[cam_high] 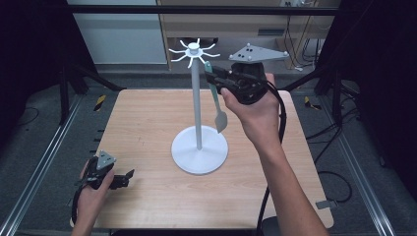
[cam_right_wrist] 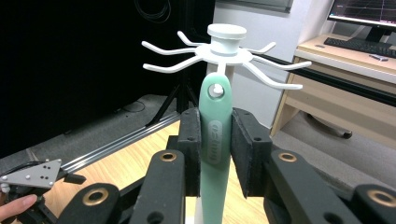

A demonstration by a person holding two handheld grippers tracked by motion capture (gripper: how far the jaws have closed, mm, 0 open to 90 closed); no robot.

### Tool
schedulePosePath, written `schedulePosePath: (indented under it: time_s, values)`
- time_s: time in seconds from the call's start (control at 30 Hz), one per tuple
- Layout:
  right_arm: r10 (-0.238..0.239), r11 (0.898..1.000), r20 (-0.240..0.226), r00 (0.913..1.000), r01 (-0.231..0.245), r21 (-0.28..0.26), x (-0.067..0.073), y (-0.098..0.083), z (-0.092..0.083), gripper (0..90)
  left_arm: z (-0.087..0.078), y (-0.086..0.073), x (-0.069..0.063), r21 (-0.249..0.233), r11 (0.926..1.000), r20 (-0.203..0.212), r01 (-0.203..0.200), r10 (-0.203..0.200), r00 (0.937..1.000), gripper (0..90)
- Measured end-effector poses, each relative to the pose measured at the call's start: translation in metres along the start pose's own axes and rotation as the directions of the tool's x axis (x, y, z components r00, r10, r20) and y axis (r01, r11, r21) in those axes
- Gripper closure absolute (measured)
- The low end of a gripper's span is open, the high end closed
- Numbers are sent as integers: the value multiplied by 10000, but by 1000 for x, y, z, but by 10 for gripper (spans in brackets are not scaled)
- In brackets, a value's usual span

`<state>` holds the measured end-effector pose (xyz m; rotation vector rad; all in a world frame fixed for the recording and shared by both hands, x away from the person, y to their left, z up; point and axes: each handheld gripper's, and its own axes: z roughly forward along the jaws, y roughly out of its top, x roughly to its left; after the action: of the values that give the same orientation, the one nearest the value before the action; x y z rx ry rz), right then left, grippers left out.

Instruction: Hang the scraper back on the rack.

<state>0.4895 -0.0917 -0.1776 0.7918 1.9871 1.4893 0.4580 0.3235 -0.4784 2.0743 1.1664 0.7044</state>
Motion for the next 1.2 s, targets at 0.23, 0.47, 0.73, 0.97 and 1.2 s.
schedulePosePath:
  time_s: [0.23, 0.47, 0.73, 0.97, 1.2]
  values:
    - [97, 9999, 43, 9999, -97, 32, -2, -1, 7, 745, 0, 0, 0, 9, 10000, 7, -5, 5, 10000, 35]
    - [119, 9999, 53, 9999, -119, 25, -1, -1, 10, 745, 0, 0, 0, 8, 10000, 30, 0, 0, 10000, 35]
    - [123, 9999, 72, 9999, -122, -46, 0, -2, 10, 744, 1, 0, -1, 34, 10000, 51, -15, 14, 10000, 35]
    - [180, 9997, 44, 9998, -180, -144, -1, -5, 8, 741, 1, -1, -1, 110, 9999, 86, -34, 33, 10000, 35]
    - [182, 9997, 50, 9998, -181, -159, 0, -5, 8, 735, 1, -1, -2, 135, 9999, 83, -32, 31, 10000, 35]
